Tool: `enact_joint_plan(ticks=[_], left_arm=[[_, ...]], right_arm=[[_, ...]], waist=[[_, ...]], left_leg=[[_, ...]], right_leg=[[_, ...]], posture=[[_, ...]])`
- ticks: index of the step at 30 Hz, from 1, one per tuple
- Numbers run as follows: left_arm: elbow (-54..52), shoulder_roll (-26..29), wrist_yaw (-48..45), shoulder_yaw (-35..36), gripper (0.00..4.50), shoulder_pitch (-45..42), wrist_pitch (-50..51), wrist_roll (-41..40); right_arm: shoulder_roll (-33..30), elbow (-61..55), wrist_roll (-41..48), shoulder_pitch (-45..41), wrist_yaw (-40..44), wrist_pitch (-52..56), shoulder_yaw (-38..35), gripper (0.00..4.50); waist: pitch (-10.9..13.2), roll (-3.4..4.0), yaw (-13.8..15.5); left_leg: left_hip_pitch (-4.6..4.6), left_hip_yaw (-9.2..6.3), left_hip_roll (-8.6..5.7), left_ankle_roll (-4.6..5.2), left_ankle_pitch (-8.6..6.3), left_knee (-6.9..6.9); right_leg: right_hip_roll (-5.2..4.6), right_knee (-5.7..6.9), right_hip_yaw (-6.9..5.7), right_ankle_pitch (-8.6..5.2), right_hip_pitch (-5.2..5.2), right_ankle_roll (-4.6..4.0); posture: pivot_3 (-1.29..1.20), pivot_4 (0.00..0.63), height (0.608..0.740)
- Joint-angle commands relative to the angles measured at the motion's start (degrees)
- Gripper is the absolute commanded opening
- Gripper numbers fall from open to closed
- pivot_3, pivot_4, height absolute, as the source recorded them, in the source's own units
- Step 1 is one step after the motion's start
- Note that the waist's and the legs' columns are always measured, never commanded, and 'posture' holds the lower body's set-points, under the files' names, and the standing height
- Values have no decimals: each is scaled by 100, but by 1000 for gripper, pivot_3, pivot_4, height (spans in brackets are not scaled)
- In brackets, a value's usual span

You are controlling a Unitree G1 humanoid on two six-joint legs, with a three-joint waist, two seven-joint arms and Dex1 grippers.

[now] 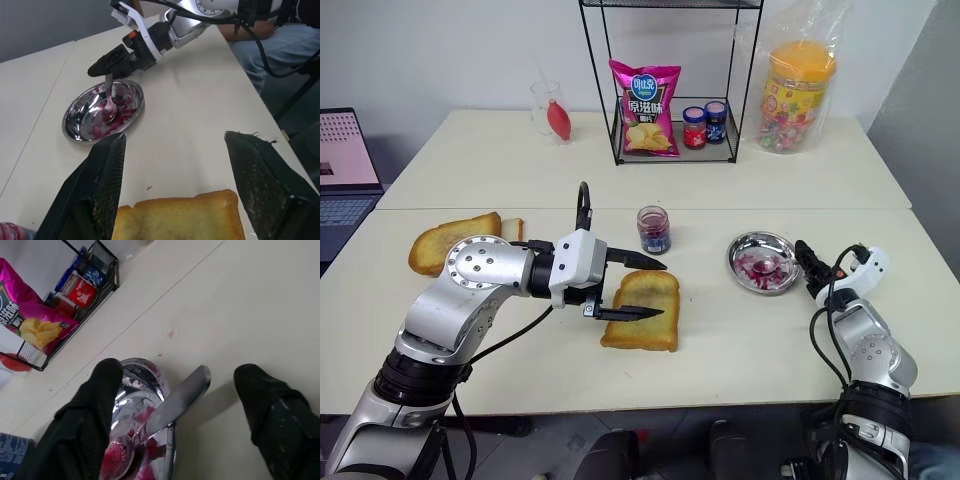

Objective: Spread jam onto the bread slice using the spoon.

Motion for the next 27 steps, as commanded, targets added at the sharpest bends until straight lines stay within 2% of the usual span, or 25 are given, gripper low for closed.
enact_joint_plan(ticks=[1, 2, 13, 14, 21, 27], left_arm=[[-117, 6, 30, 11, 3281, -75, -63, 22], [-113, 10, 33, 7, 3281, -79, -68, 34], [-65, 19, 95, 66, 3281, -55, -46, 89], [-51, 22, 106, 88, 3281, -43, -37, 82], [-71, 101, 462, 583, 3281, 229, 295, -135], [-228, 384, 1025, 1416, 3281, 924, 381, -50]], right_arm=[[-14, -2, 149, -149, 72, -143, -126, 2785], [-11, 27, 160, -166, 77, -157, -136, 2659], [-13, 39, 307, -210, 85, -193, -228, 126], [-11, 12, 348, -207, 84, -188, -231, 8], [-36, -935, 911, -133, -82, 209, -179, 8], [-517, -2396, 1228, -304, 2, 737, 287, 8]], waist=[[0, 0, -18], [0, 0, -21], [-1, 1, -24], [-1, 1, -23], [1, 5, -30], [11, 22, -55]], left_leg=[[-1, 0, 0, 0, 0, 0], [-2, 0, 0, 0, 0, 0], [-1, 0, 0, 0, 0, 1], [0, 0, 0, 0, 0, 1], [1, -1, 0, 0, 0, 0], [0, -2, 1, 0, 0, -2]], right_leg=[[0, -1, 0, 0, 0, 0], [0, -2, 1, 0, 0, 0], [0, 0, 0, 0, 0, 0], [0, -1, 0, 0, 2, 1], [0, -1, 1, 1, 2, 1], [-1, 0, 0, -1, -2, 1]], posture=[[0, 150, 740], [0, 150, 740], [0, 150, 740], [0, 150, 740], [0, 150, 740], [0, 150, 740]])
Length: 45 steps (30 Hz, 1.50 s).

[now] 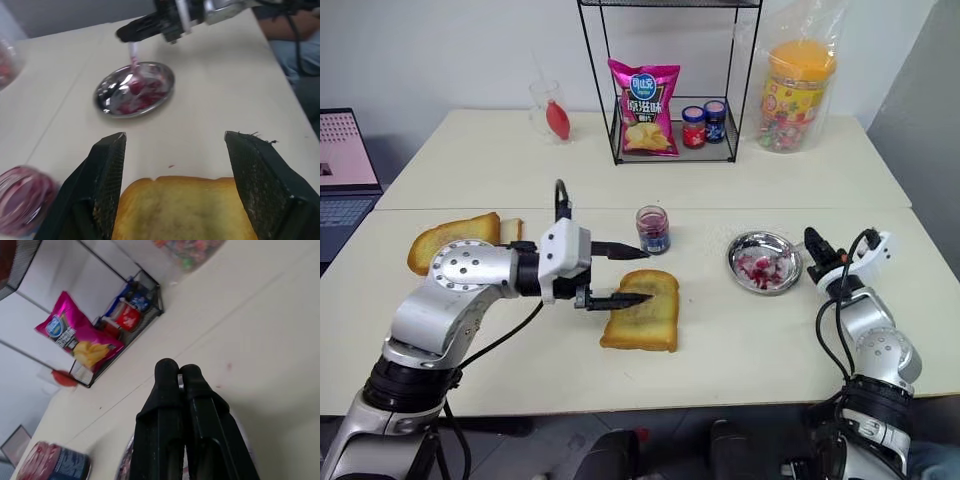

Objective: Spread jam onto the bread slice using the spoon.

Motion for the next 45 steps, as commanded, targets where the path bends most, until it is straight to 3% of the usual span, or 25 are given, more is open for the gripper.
enact_joint_plan(ticks=[1, 7, 11, 18, 30, 45], left_arm=[[-248, 227, 378, 673, 3281, 438, -68, 23], [-209, -3, 1189, 1448, 3281, 934, 122, -144], [-277, -249, 1596, 1809, 3281, 1229, 394, -429], [-384, -213, 1683, 1871, 3281, 1476, 470, -610], [-478, -223, 1794, 1703, 3281, 1528, 389, -602], [-369, -221, 1762, 1424, 3281, 1426, 340, -574]], right_arm=[[-363, -1167, 430, -355, 13, 367, 290, 8], [-498, -1172, -112, -1538, 199, 348, 1368, 8], [-75, -292, -1185, -2747, 487, -242, 2501, 8], [305, 1208, -2522, -3386, 1318, -1531, 3410, 8], [716, 2724, -3697, -3465, 1944, -2979, 3689, 8], [1177, 3488, -4269, -3338, 1995, -3220, 3741, 8]], waist=[[2, 4, -18], [2, 4, -22], [3, 5, -43], [-1, -3, 87], [-1, -3, 56], [-1, -2, 32]], left_leg=[[0, 0, 0, 0, 0, -1], [2, -2, 4, 0, 0, 1], [-3, 3, 5, 0, 0, 1], [-31, -11, -5, -1, -1, 0], [-27, -9, -1, -2, 0, 1], [-26, -9, -1, -2, 0, 1]], right_leg=[[0, -1, 0, 0, 0, 0], [3, 3, -3, 0, -3, -2], [3, 1, -1, 0, -9, -3], [-9, -9, -16, 16, -22, -30], [-6, 0, -15, 20, -26, -28], [-6, 1, -14, 20, -25, -28]], posture=[[0, 150, 740], [0, 150, 740], [0, 150, 740], [0, 150, 740], [0, 150, 740], [0, 150, 740]])
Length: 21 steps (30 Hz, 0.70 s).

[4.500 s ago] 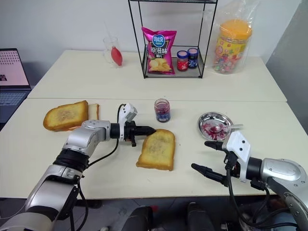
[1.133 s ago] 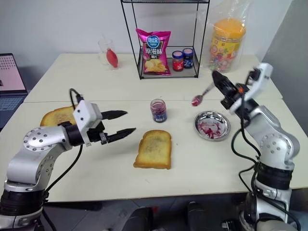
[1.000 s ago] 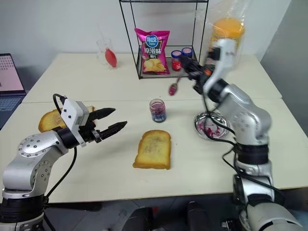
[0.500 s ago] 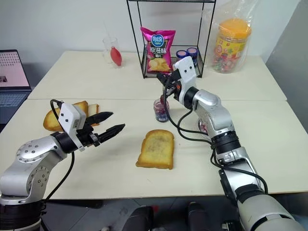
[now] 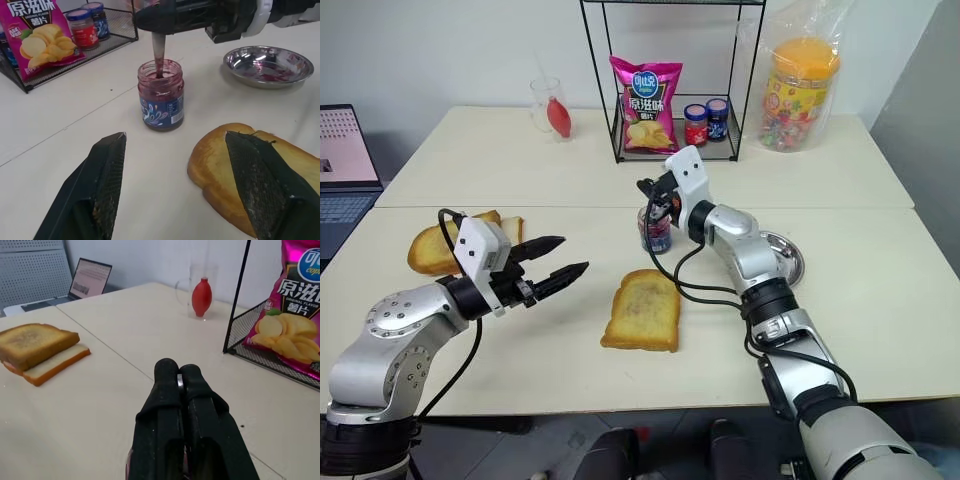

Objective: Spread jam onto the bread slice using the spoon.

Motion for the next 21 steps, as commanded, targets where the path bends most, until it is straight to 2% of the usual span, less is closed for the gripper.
enact_joint_plan(ticks=[1, 6, 10, 21], left_arm=[[-101, 29, 19, 6, 3281, -84, -127, 11], [-78, 3, 10, -6, 3281, -71, -168, 21], [-62, -35, 2, -47, 3281, -60, -206, 37], [-36, -54, 45, -132, 3281, -155, -244, 71]], right_arm=[[91, -31, -80, -39, 60, -138, -55, 8], [186, -37, 50, -2, 44, 238, -194, 8], [375, -170, 454, -6, -153, 980, -592, 8], [530, -296, 995, -223, -523, 1704, -1360, 8]], waist=[[0, 0, -7], [0, 0, -12], [0, 0, -14], [0, 0, -45]], left_leg=[[0, 0, 0, 0, 0, 0], [1, 0, 0, 0, 0, 0], [1, -1, 0, 0, 0, 0], [0, -1, 1, 0, 0, -1]], right_leg=[[0, 1, 0, 0, 0, 0], [0, 2, 0, 0, 0, 0], [0, 2, 0, 0, 0, 0], [1, 2, 0, 0, -1, 0]], posture=[[0, 150, 740], [0, 150, 740], [0, 150, 740], [0, 150, 740]])
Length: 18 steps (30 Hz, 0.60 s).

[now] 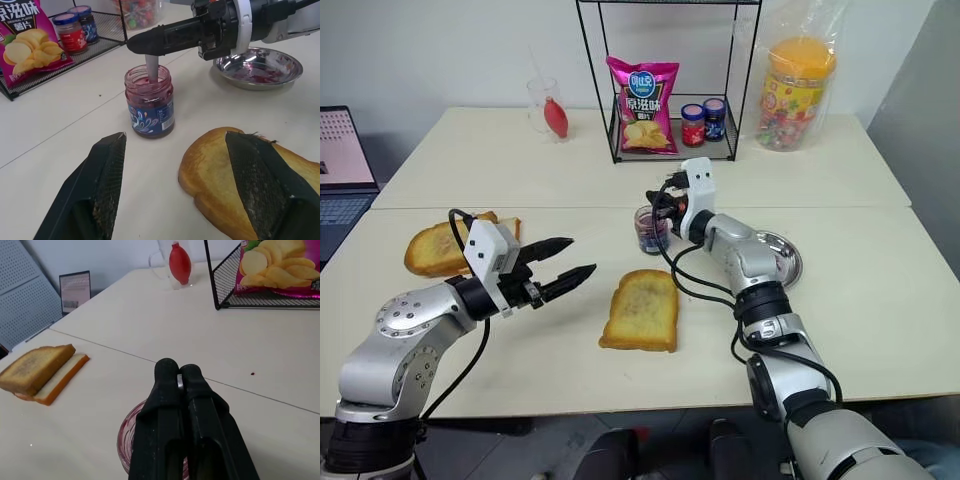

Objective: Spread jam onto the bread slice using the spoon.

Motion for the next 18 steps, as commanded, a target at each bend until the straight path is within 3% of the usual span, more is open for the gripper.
enact_joint_plan(ticks=[1, 18], left_arm=[[-52, -12, 53, 11, 3281, -94, -116, 15], [280, -66, 202, 0, 3281, -403, -162, 55]], right_arm=[[64, -335, 312, -269, -76, 183, -252, 8], [63, -318, 871, -546, -449, 550, -872, 8]], waist=[[0, 0, -1], [0, 0, -2]], left_leg=[[0, 0, 0, 0, 0, 0], [-1, 1, 0, 0, 0, -1]], right_leg=[[0, 0, 0, 0, 0, 0], [0, -1, 0, 0, -1, 0]], posture=[[0, 150, 740], [0, 150, 740]])
